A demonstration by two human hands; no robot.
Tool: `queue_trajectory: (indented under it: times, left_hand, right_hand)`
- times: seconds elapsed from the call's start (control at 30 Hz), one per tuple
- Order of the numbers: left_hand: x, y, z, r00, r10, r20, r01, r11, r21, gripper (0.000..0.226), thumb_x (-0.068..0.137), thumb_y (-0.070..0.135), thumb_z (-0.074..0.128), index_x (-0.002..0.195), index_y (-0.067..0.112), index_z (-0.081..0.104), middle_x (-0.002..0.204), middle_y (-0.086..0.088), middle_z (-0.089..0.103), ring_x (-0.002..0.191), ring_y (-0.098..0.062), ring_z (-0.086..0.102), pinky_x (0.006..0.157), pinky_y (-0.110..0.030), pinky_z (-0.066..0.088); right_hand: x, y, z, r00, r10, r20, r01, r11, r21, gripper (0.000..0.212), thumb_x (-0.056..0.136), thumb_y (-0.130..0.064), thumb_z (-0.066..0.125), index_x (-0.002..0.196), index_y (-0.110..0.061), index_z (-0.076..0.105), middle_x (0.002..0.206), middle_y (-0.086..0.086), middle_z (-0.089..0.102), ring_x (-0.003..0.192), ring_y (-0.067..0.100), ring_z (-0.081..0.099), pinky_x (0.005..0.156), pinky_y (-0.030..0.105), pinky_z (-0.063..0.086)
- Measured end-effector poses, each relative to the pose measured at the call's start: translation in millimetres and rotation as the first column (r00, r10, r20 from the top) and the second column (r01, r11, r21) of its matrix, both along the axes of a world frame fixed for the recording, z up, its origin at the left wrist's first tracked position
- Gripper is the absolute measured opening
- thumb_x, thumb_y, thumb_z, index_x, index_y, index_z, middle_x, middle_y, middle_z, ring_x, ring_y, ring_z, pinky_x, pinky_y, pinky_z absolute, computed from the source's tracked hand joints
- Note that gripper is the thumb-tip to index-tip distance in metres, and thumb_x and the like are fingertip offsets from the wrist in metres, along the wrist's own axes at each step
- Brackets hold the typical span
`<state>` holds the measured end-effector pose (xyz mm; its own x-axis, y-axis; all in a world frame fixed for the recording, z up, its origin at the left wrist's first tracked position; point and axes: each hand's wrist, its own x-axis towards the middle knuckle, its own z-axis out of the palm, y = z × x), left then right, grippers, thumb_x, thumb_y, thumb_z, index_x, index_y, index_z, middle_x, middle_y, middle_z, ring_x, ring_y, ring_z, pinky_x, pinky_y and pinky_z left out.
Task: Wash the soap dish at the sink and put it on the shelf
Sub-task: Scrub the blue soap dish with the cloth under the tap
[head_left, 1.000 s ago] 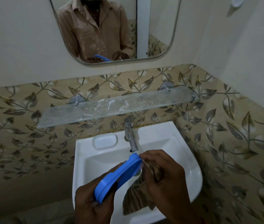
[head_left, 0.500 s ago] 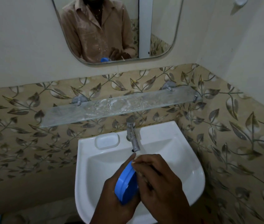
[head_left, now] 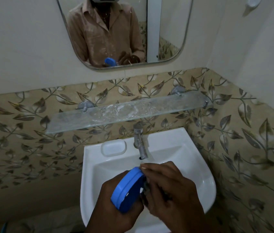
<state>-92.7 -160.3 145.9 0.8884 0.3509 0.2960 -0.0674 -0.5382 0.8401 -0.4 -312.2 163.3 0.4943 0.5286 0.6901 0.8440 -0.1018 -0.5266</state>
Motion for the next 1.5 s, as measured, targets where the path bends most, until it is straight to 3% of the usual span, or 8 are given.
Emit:
queue_trajectory:
  times: [0.17, 0.3, 0.43, 0.73, 0.97, 1.1, 1.2, 1.5]
  left_hand:
    - [3.9, 6.1, -3.3, 0.998, -0.053, 0.014, 0.053, 0.999, -0.002, 0.036, 0.067, -0.002, 0.072, 0.089, 0.025, 0.066, 0.073, 0.003, 0.068, 0.062, -0.011, 0.066, 0.055, -0.028, 0.053]
    - [2.2, 0.4, -4.0, 0.997, -0.061, 0.046, 0.064, 0.996, -0.066, 0.03, 0.066, 0.015, 0.072, 0.088, 0.034, 0.064, 0.087, 0.023, 0.067, 0.076, 0.005, 0.066, 0.067, -0.015, 0.05]
    - [3.5, 2.0, 1.6, 0.995, -0.065, 0.071, 0.068, 0.997, -0.03, 0.039, 0.071, 0.0, 0.072, 0.093, 0.032, 0.069, 0.077, 0.011, 0.07, 0.065, -0.011, 0.067, 0.056, -0.023, 0.051]
    - [3.2, -1.2, -1.7, 0.992, -0.055, 0.117, 0.069, 0.991, -0.118, 0.022, 0.08, 0.009, 0.068, 0.089, 0.029, 0.067, 0.076, 0.009, 0.069, 0.066, -0.017, 0.068, 0.061, -0.03, 0.056]
    - [9.7, -13.7, -10.2, 0.99, -0.037, 0.139, 0.046, 0.997, -0.065, 0.045, 0.075, -0.004, 0.073, 0.106, 0.029, 0.068, 0.09, 0.013, 0.071, 0.077, -0.011, 0.07, 0.069, -0.02, 0.055]
    - [14.0, -19.8, -13.8, 0.997, -0.052, 0.052, 0.054, 0.998, -0.039, 0.048, 0.076, 0.002, 0.08, 0.121, 0.014, 0.066, 0.106, 0.011, 0.073, 0.097, -0.009, 0.07, 0.082, -0.024, 0.055]
    - [10.9, -27.5, -1.7, 0.999, -0.001, 0.036, 0.004, 0.996, -0.084, 0.067, 0.079, 0.023, 0.075, 0.141, 0.037, 0.054, 0.129, 0.024, 0.067, 0.121, -0.002, 0.062, 0.1, -0.016, 0.049]
    - [27.6, -46.6, 9.5, 0.967, 0.233, -0.102, -0.225, 0.971, 0.083, 0.039, 0.085, -0.005, 0.066, 0.11, 0.025, 0.071, 0.088, 0.016, 0.074, 0.085, -0.003, 0.07, 0.074, -0.019, 0.056]
  right_hand:
    - [-9.2, 4.7, -4.3, 0.999, -0.028, -0.044, 0.034, 0.99, 0.137, 0.03, 0.08, 0.008, 0.071, 0.109, -0.001, 0.076, 0.116, 0.006, 0.073, 0.104, 0.019, 0.069, 0.083, 0.028, 0.058]
    - [-22.6, 15.4, 3.2, 0.988, 0.154, -0.028, -0.151, 0.984, 0.097, 0.034, 0.105, -0.024, 0.042, 0.113, -0.014, 0.074, 0.116, -0.002, 0.07, 0.109, 0.011, 0.065, 0.095, 0.02, 0.051]
    - [-2.1, 0.8, -0.8, 0.999, -0.017, -0.035, 0.018, 0.999, 0.036, 0.032, 0.08, 0.007, 0.071, 0.111, 0.001, 0.074, 0.115, 0.008, 0.073, 0.101, 0.022, 0.07, 0.084, 0.035, 0.06]
    - [-18.4, 4.5, 0.0, 0.999, 0.041, -0.003, -0.041, 0.991, 0.13, 0.034, 0.078, 0.011, 0.075, 0.11, 0.001, 0.075, 0.12, 0.007, 0.072, 0.11, 0.021, 0.068, 0.093, 0.03, 0.056]
    - [-3.5, 7.3, -19.2, 0.905, 0.023, -0.424, 0.089, 0.966, 0.242, 0.038, 0.077, 0.007, 0.073, 0.105, -0.018, 0.073, 0.104, -0.005, 0.074, 0.101, 0.01, 0.072, 0.09, 0.025, 0.057]
    - [18.3, 2.8, -25.2, 0.974, -0.076, -0.213, 0.109, 0.983, 0.147, 0.028, 0.077, 0.014, 0.076, 0.1, 0.0, 0.074, 0.099, 0.006, 0.074, 0.097, 0.011, 0.071, 0.091, 0.021, 0.055]
    - [34.1, -3.8, -28.5, 0.991, -0.132, 0.001, 0.132, 0.991, -0.018, 0.024, 0.078, 0.013, 0.075, 0.101, 0.008, 0.074, 0.101, 0.019, 0.075, 0.097, 0.026, 0.071, 0.092, 0.03, 0.058]
    - [32.9, -11.4, -27.5, 0.981, 0.106, 0.16, -0.09, 0.991, -0.103, 0.027, 0.085, 0.007, 0.071, 0.111, 0.005, 0.072, 0.114, 0.019, 0.072, 0.113, 0.022, 0.062, 0.109, 0.031, 0.047]
